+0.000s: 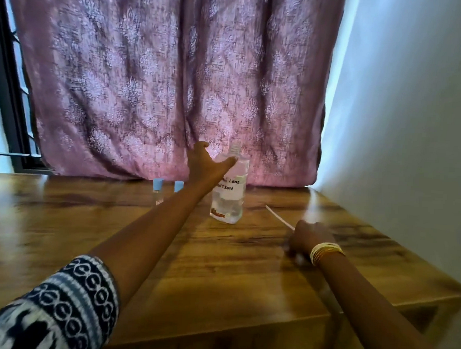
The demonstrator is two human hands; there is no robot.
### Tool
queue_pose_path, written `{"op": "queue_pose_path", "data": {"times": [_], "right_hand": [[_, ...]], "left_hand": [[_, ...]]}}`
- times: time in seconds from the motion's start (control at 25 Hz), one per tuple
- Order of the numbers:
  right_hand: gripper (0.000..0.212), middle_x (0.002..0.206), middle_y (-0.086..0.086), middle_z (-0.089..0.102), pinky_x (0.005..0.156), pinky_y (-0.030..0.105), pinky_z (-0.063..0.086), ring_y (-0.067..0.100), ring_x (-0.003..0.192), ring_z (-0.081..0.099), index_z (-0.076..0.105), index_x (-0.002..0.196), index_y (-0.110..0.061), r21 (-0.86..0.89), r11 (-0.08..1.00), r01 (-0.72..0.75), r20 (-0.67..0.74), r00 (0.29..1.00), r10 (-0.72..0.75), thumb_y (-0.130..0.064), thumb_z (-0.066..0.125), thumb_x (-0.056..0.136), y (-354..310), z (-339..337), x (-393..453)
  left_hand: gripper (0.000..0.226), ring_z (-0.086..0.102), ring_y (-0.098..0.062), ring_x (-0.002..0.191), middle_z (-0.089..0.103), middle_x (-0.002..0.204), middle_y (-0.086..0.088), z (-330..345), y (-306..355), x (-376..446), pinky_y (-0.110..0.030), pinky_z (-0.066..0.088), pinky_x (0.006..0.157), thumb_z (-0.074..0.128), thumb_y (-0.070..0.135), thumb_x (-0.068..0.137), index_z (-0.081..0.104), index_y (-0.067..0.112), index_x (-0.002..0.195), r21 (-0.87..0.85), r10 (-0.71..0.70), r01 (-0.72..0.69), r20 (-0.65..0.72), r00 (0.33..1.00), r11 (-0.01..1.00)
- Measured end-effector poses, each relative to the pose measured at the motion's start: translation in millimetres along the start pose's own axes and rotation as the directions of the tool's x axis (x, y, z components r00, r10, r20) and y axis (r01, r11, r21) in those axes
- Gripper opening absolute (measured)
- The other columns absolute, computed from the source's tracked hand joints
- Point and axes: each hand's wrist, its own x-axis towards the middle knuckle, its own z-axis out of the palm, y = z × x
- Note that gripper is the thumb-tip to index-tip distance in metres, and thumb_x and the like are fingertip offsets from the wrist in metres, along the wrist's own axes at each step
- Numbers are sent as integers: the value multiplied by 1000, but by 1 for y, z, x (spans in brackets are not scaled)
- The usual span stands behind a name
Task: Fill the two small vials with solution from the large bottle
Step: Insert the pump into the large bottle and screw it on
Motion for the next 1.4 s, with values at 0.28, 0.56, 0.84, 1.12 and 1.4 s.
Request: {"op": "queue_pose_path", "data": {"times": [0.28, 0.56, 0.84, 1.12, 1.4], "right_hand": [[37, 100, 13, 66, 75, 41, 59, 31, 92, 64, 57, 102, -9, 490, 860, 139, -214, 976, -36, -20, 77, 73, -8, 1, 18], [17, 78, -2, 69, 60, 5, 45, 4, 66, 60, 77, 91, -10, 802, 459, 382, -481, 869, 118, -14, 79, 75, -19, -35, 25], [21, 79, 13, 67, 70, 27, 58, 24, 76, 66, 66, 100, 6, 940, -47, 338, -338, 941, -6, 2, 73, 80, -31, -94, 14], [13, 75, 8, 68, 70, 31, 58, 16, 66, 66, 64, 79, -8, 915, -279, 292, -302, 953, 9, -5, 76, 80, -60, -147, -2], [11, 72, 7, 64, 61, 33, 61, 17, 62, 65, 61, 94, -1, 769, -108, 630, -633, 774, -1, -12, 65, 91, -112, -214, -7]], "left_hand": [[67, 58, -27, 109, 54, 133, -11, 27, 12, 38, -33, 47, 88, 74, 46, 76, 47, 14, 128, 53, -116, 104, 317, 942, 993], [49, 60, -23, 94, 66, 109, -3, 17, 8, 25, -32, 48, 84, 60, 53, 82, 65, 11, 108, 198, 29, -71, 206, 978, 978], [48, 55, -21, 85, 64, 91, -3, -31, 9, 11, -25, 38, 69, 52, 53, 88, 66, 8, 98, 332, 58, -124, 201, 978, 935], [49, 60, -31, 105, 67, 109, -16, -72, 19, -8, -30, 41, 84, 53, 50, 90, 66, 5, 104, 328, 36, -112, 230, 972, 938], [60, 62, -30, 106, 64, 123, -15, -80, 13, -18, -32, 47, 85, 58, 55, 85, 62, 6, 119, 281, 26, -98, 252, 967, 955]]}}
